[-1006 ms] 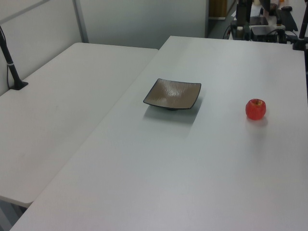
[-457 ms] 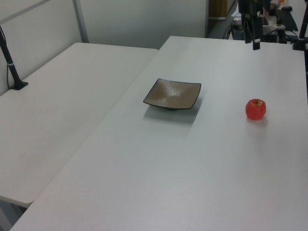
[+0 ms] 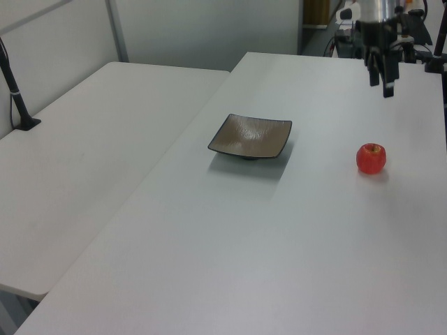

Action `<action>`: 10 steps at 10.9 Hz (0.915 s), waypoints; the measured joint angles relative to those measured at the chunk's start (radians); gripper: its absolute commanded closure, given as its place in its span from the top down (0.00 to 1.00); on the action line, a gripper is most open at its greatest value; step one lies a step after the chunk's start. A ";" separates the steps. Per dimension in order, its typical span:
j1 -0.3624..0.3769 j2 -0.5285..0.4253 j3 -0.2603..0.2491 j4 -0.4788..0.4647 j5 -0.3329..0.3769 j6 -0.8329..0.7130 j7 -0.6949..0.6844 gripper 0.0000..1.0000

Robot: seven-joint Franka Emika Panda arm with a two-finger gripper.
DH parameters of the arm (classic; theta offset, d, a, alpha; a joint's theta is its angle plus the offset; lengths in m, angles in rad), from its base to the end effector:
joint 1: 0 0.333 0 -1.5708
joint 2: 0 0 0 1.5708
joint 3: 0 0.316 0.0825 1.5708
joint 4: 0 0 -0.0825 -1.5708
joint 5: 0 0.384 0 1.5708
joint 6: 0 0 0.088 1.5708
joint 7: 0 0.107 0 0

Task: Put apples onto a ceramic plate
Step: 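Lower the open gripper around the red apple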

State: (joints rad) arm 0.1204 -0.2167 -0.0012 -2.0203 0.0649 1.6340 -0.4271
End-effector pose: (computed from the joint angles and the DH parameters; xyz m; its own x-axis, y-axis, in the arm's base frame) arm 0.4699 0.0629 0.5309 0.8481 0.5142 -0.1275 0.5001 -0.8565 -0.1276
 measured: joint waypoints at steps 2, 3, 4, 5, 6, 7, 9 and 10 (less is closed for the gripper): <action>0.002 -0.012 0.000 -0.100 -0.029 0.106 0.000 1.00; 0.002 -0.012 0.000 -0.143 -0.047 0.162 0.000 1.00; 0.002 -0.012 0.000 -0.186 -0.071 0.217 0.000 1.00; 0.001 -0.010 0.000 -0.230 -0.089 0.277 0.000 1.00; 0.000 -0.005 -0.001 -0.266 -0.097 0.328 0.000 1.00; 0.000 0.005 -0.001 -0.296 -0.113 0.372 0.000 1.00; -0.001 0.035 -0.001 -0.343 -0.141 0.457 0.000 1.00; -0.001 0.052 -0.001 -0.363 -0.154 0.497 0.000 1.00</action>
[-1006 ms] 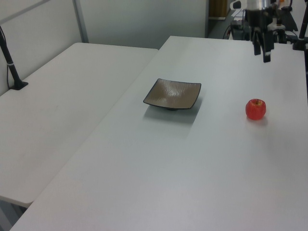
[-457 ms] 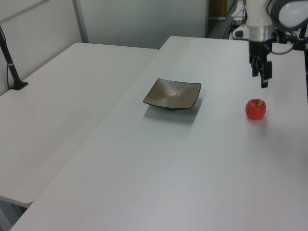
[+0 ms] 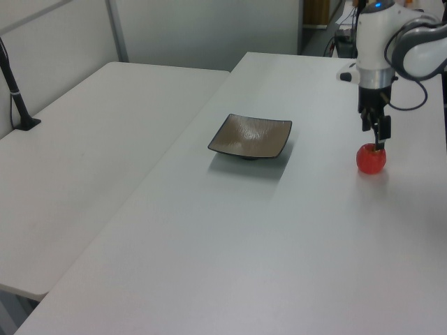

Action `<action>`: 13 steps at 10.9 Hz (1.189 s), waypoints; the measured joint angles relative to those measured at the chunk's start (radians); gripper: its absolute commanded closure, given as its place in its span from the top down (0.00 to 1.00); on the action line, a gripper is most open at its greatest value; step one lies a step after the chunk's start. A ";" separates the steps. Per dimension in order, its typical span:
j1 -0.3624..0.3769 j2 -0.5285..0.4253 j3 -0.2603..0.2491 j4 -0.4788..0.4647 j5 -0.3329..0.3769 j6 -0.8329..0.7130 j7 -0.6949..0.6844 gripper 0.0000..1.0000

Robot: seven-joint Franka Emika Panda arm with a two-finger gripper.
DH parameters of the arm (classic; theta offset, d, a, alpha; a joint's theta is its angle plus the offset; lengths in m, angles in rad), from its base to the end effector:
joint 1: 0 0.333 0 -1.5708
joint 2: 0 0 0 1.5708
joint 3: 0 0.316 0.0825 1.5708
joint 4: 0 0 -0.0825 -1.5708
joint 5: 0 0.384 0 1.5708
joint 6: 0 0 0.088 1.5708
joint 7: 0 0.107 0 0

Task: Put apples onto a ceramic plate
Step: 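Lower the open gripper around the red apple, then close the gripper on the red apple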

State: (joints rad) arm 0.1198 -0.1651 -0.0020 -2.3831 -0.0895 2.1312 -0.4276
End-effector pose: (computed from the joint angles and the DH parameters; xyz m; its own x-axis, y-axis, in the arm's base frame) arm 0.4613 0.0506 0.3785 0.8233 0.5569 -0.1098 0.5627 -0.8262 0.0279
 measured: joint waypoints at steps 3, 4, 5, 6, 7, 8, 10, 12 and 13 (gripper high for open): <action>0.000 0.041 0.000 -0.043 -0.034 0.073 0.000 1.00; 0.000 0.051 0.000 -0.047 -0.048 0.078 0.000 1.00; 0.000 0.059 0.000 -0.051 -0.065 0.079 0.000 1.00; 0.000 0.064 0.000 -0.056 -0.074 0.080 0.000 1.00; 0.000 0.069 0.000 -0.062 -0.078 0.090 0.000 1.00; 0.000 0.076 0.000 -0.070 -0.081 0.109 0.000 1.00; 0.000 0.093 0.000 -0.083 -0.087 0.139 0.000 1.00; 0.000 0.103 0.000 -0.085 -0.088 0.146 0.000 0.79; 0.000 0.106 0.000 -0.085 -0.088 0.149 0.000 0.49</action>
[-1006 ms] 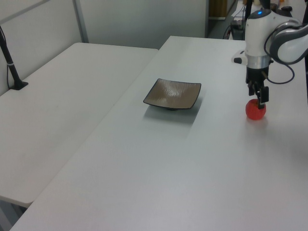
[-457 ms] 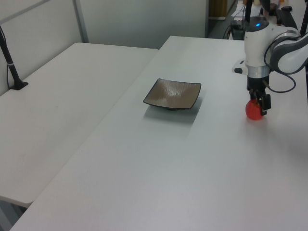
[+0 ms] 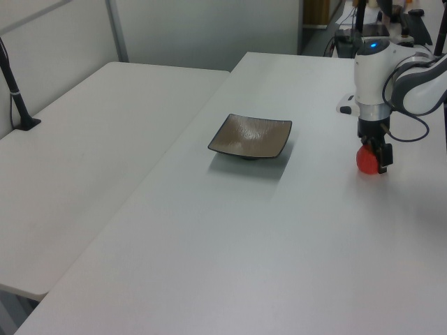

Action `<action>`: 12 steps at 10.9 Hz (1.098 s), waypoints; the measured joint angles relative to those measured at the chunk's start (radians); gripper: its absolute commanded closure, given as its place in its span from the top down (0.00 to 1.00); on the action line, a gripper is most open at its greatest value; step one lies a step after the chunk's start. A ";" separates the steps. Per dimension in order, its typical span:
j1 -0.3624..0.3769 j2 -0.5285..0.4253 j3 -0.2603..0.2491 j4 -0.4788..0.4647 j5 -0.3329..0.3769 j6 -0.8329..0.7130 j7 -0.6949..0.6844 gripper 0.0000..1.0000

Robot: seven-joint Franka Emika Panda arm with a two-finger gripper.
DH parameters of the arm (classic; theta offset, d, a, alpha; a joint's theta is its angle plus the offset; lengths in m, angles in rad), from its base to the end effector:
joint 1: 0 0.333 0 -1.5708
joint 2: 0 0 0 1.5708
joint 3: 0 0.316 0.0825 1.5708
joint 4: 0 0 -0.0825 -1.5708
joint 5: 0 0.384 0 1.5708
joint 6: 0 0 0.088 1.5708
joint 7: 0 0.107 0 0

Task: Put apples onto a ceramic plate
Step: 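Close the gripper on the red apple, then lift the apple and carry it over the brown square plate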

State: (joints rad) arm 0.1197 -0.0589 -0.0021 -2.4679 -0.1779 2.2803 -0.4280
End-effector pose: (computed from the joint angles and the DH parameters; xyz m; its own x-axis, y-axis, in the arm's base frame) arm 0.4531 0.0493 0.3058 0.7747 0.6085 -0.1721 0.6239 -0.7798 0.0514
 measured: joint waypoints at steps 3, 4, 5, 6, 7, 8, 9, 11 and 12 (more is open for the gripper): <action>0.000 0.002 0.000 0.000 0.000 0.002 -0.001 0.07; 0.000 0.002 0.000 0.000 0.000 0.002 -0.001 0.07; 0.000 0.001 0.000 0.001 0.000 0.002 -0.001 0.07; 0.000 0.001 0.000 0.001 0.000 0.002 -0.001 0.07; 0.000 0.001 0.000 0.001 0.000 0.002 -0.001 0.07; 0.000 0.001 0.000 0.002 0.000 0.002 -0.001 0.07; -0.001 -0.002 0.000 0.005 0.000 0.002 -0.001 0.07; -0.005 -0.015 -0.001 0.036 0.000 0.000 0.012 0.09; -0.008 -0.020 -0.001 0.079 0.000 -0.034 0.018 0.09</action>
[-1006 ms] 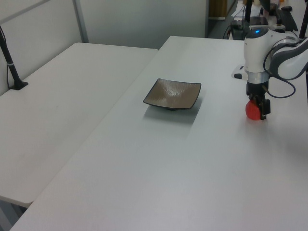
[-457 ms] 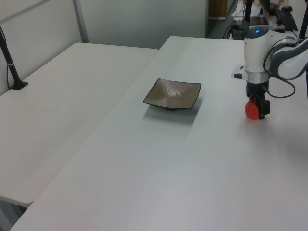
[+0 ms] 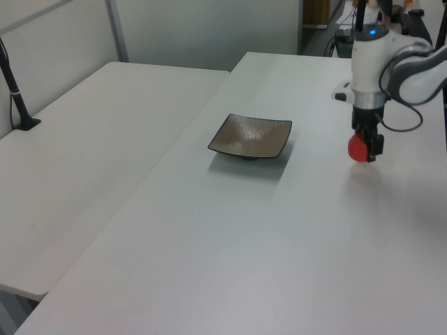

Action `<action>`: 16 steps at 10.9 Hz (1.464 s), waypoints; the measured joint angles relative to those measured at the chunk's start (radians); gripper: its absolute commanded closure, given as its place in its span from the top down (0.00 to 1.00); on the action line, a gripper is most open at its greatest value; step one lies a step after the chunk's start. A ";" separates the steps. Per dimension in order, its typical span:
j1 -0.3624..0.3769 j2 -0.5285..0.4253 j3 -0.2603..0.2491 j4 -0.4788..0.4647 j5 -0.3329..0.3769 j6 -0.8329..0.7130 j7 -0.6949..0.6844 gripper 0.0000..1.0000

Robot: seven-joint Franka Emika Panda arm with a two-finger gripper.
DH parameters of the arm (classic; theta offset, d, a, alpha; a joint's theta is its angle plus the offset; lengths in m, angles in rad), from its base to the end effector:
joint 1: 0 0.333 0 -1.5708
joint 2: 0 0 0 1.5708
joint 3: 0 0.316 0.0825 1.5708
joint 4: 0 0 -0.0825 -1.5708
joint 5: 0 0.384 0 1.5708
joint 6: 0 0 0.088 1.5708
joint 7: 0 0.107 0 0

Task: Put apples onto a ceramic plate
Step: 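Lift the apple and carry it over the brown square plate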

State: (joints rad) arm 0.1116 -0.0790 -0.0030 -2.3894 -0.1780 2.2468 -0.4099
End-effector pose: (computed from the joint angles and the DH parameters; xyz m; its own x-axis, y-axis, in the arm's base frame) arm 0.4756 0.0468 0.3446 0.8030 0.5843 -0.1170 0.5946 -0.7988 0.0915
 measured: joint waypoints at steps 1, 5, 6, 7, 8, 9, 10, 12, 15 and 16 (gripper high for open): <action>-0.002 -0.002 0.000 0.057 0.000 -0.063 0.005 0.09; -0.002 0.021 0.000 0.444 0.058 -0.454 0.008 0.09; -0.002 0.040 0.000 0.541 0.077 -0.526 0.008 0.10; -0.002 0.067 0.000 0.625 0.090 -0.576 0.008 0.10; -0.002 0.100 0.000 0.693 0.099 -0.606 0.008 0.11; -0.002 0.133 0.000 0.737 0.102 -0.616 0.011 0.13; -0.002 0.161 0.000 0.761 0.103 -0.616 0.025 0.13; -0.002 0.206 -0.001 0.791 0.103 -0.616 0.042 0.13; -0.003 0.306 -0.011 0.874 0.103 -0.495 0.092 0.13; -0.004 0.360 -0.012 0.901 0.103 -0.421 0.127 0.13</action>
State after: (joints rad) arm 0.1080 0.2812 -0.0151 -1.4884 -0.0749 1.8255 -0.2831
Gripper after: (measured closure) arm 0.242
